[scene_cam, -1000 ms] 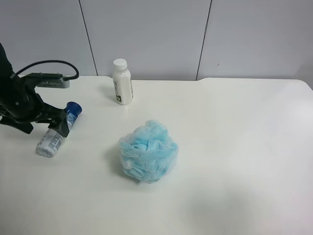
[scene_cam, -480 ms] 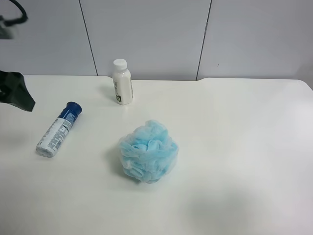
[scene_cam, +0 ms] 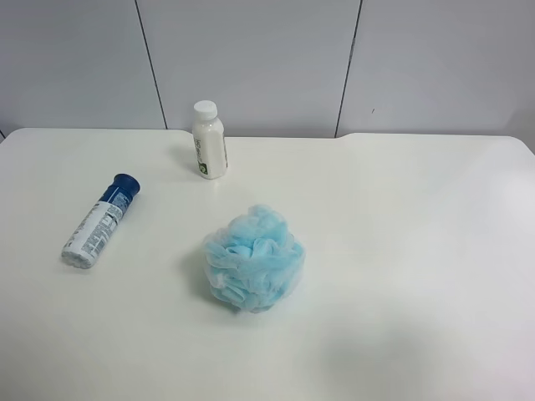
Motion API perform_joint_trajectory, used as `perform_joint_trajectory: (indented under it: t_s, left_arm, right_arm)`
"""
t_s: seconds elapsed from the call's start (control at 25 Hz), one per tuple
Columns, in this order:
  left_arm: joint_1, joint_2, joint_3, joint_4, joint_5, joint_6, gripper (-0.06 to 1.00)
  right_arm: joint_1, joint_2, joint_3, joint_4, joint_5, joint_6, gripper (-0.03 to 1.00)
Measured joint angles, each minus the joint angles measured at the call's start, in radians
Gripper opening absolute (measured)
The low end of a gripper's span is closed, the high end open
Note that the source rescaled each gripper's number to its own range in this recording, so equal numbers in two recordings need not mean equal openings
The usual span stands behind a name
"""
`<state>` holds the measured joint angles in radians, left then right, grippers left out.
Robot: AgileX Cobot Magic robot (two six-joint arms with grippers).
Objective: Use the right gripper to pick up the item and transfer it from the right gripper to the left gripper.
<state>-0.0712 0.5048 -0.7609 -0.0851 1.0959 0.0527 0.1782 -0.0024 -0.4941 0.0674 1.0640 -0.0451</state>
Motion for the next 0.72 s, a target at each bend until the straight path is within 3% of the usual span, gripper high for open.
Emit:
perform_joint_trajectory:
  t_s: [0.2,0.48,0.72]
  left_arm:
    - [0.000,-0.214,0.080,0.013,0.075,0.000,0.99]
    - [0.000,-0.486,0.162,0.043,0.079,-0.027,0.99]
    - [0.000,-0.507,0.209,0.079,0.040,-0.036,0.99]
  right_arm:
    - [0.000,0.000,0.000,0.000,0.000,0.000,1.00]
    - [0.000,0.000,0.000,0.000,0.000,0.000,1.00]
    - [0.000,0.000,0.000,0.000,0.000,0.000,1.00]
